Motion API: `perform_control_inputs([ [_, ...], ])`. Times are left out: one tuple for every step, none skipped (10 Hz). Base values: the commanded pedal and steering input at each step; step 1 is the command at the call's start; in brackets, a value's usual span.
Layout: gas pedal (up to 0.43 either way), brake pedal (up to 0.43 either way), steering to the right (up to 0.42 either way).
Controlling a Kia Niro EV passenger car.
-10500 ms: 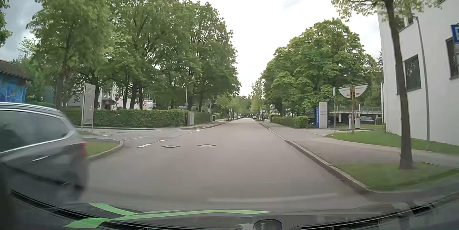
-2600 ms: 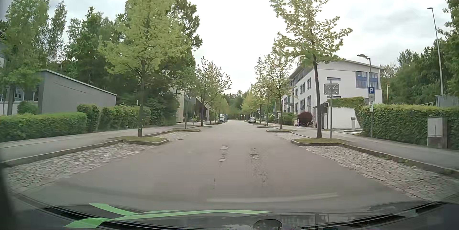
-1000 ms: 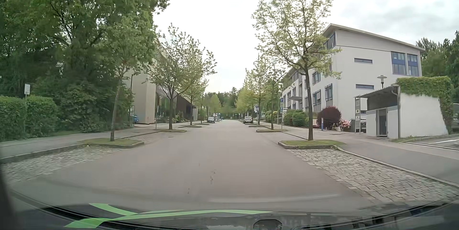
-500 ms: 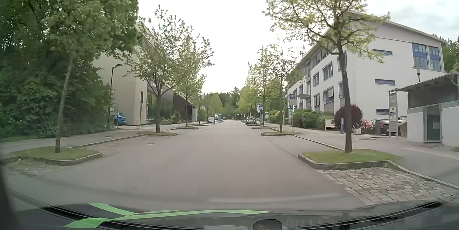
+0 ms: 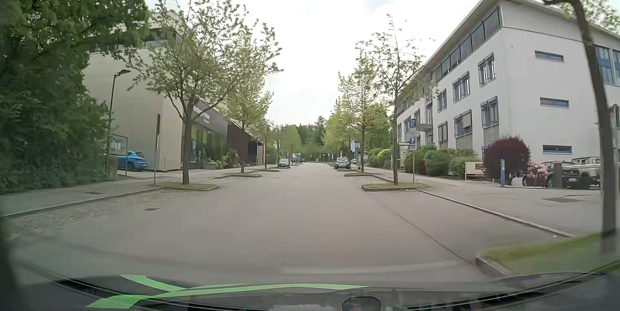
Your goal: Follow the waypoints while adhering to traffic rules and regulations
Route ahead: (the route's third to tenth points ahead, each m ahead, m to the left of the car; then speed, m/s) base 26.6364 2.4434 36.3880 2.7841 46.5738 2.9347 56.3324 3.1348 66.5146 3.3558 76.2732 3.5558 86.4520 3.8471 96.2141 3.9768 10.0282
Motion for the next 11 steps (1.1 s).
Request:
perform_control_inputs([
  [0.15,0.0,-0.008],
  [0.15,0.0,-0.008],
  [0.15,0.0,-0.008],
  [0.15,0.0,-0.008],
  [0.15,0.0,-0.008],
  [0.15,0.0,-0.008],
  [0.15,0.0,-0.008],
  [0.15,0.0,-0.008],
  [0.15,0.0,-0.008],
  [0.15,0.0,-0.008],
  [0.15,0.0,-0.008],
])
